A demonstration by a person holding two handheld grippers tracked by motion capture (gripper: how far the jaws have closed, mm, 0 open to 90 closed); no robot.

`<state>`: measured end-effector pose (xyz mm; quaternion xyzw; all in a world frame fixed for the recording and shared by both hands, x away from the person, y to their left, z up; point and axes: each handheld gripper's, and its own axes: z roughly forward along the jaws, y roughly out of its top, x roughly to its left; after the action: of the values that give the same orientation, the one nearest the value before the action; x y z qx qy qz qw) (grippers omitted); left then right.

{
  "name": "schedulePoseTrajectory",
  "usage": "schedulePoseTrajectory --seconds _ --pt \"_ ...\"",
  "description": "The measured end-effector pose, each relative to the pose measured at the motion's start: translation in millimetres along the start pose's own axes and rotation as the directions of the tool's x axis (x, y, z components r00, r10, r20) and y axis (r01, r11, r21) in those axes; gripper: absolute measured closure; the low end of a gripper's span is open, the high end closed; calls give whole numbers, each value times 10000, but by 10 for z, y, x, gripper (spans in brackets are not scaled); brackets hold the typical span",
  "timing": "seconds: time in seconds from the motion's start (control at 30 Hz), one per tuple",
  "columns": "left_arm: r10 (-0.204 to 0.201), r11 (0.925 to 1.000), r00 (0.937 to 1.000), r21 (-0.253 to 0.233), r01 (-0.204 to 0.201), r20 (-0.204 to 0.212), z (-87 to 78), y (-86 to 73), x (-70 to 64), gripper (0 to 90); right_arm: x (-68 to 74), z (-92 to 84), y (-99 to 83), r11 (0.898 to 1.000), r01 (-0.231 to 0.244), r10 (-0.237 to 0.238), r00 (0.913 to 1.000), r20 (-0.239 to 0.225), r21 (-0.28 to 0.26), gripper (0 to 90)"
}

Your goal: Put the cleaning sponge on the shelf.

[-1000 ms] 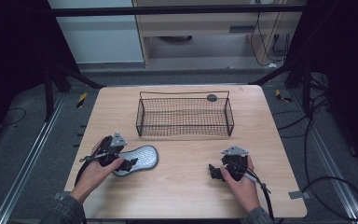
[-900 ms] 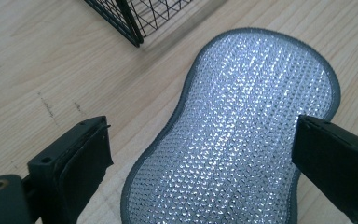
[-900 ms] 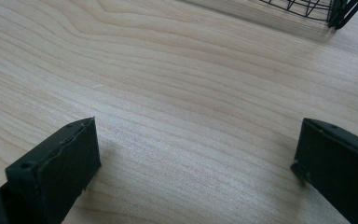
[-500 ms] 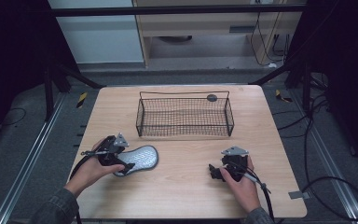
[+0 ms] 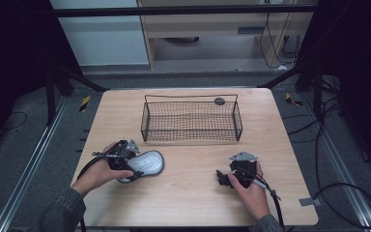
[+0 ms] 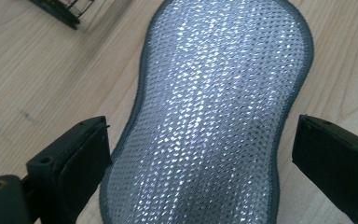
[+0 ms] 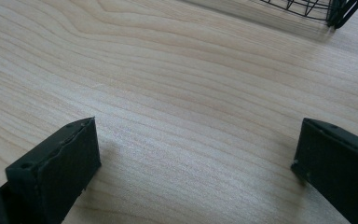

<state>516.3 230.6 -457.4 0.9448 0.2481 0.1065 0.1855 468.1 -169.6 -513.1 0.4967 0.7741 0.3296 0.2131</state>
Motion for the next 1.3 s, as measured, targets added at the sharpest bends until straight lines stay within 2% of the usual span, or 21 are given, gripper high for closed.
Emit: schedulePoseTrajectory --seconds 0.03,0.17,0.4,0.77,1.23,1.3 --pt "200 9996 9998 186 -200 -12 26 35 -11 35 2 -4 1 10000 -52 52 10000 -42 21 4" --pt "361 9989 9993 286 -360 -27 82 77 -17 36 -2 -1 -1 10000 24 -24 10000 -21 0 4" --pt "496 9975 9987 499 -501 104 133 91 -12 37 -4 -2 -2 10000 37 -37 10000 -34 -2 4" --pt "595 9972 9980 439 -605 227 132 126 24 36 -7 -2 -3 10000 73 -73 10000 -56 0 4" --pt "880 9931 9952 739 -910 418 148 153 31 36 -8 -3 -4 10000 76 -76 9999 -68 3 4" --pt "1032 9901 9939 917 -1064 389 149 168 32 37 -8 -3 -4 10000 74 -74 10000 -66 -1 4"
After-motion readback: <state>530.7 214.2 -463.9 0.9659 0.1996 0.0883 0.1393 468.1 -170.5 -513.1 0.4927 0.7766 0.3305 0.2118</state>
